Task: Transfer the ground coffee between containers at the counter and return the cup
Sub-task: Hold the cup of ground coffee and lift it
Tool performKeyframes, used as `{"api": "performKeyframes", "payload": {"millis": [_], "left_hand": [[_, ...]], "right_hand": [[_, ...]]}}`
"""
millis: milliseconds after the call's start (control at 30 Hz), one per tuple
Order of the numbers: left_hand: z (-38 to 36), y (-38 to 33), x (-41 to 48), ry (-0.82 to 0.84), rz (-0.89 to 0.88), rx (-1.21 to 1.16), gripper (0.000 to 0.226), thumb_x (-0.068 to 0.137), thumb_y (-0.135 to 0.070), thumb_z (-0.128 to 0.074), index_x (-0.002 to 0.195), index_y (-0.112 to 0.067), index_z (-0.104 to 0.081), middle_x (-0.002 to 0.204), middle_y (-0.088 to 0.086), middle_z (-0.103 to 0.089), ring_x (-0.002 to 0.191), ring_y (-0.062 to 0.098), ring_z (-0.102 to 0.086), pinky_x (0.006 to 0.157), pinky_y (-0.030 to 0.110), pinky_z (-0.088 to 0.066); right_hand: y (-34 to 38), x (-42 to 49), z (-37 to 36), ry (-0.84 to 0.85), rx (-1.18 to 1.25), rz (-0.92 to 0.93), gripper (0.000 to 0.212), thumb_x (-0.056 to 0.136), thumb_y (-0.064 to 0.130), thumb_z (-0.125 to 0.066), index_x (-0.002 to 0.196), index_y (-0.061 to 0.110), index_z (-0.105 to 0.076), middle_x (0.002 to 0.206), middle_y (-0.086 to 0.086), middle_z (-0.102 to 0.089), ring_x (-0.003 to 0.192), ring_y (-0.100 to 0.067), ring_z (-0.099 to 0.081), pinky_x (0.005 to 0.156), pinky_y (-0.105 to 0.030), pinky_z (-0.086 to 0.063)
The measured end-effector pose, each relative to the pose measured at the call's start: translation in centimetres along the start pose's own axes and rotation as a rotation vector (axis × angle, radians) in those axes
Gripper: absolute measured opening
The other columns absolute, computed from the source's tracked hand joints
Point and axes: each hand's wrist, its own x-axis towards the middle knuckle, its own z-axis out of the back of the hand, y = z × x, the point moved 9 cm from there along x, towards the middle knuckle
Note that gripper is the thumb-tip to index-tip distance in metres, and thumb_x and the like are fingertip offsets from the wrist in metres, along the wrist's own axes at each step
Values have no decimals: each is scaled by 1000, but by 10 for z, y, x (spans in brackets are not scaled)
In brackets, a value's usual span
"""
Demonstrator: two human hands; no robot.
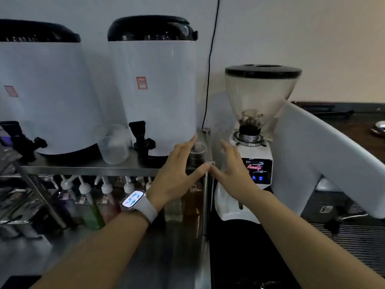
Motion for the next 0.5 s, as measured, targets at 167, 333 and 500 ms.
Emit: {"api": "performKeyframes", "payload": {"millis": [167, 333, 500], "left_hand": [[-16, 27, 23, -38, 109, -20, 87, 83, -76, -43, 160, -42, -21, 156, -7, -31, 149, 18, -36, 118, 47, -43], [-27, 50, 37, -63, 173, -73, 82, 86, -70, -47, 159, -41, -24, 162, -12, -22, 153, 19, -33, 118, 42, -42], [-34, 63, 42, -48, 168, -50, 77, 95, -57, -53, 161, -32, -22, 163, -13, -21, 152, 18, -33, 104, 21, -33]], "right_hand": [[-16, 38, -33, 47, 47, -37, 77, 92, 27, -73, 155, 21, -29, 157, -9, -33, 142, -26, -40, 110, -35, -46], [-24, 66, -56, 55, 69, -62, 65, 90, 28, -76, 146, 20, -42, 145, -10, -48, 122, -18, -55, 87, -11, -49], [-29, 79, -70, 33, 194, -134, 54, 93, 20, -72, 141, 19, -48, 131, -5, -64, 121, -25, -63, 105, -48, -52]]}}
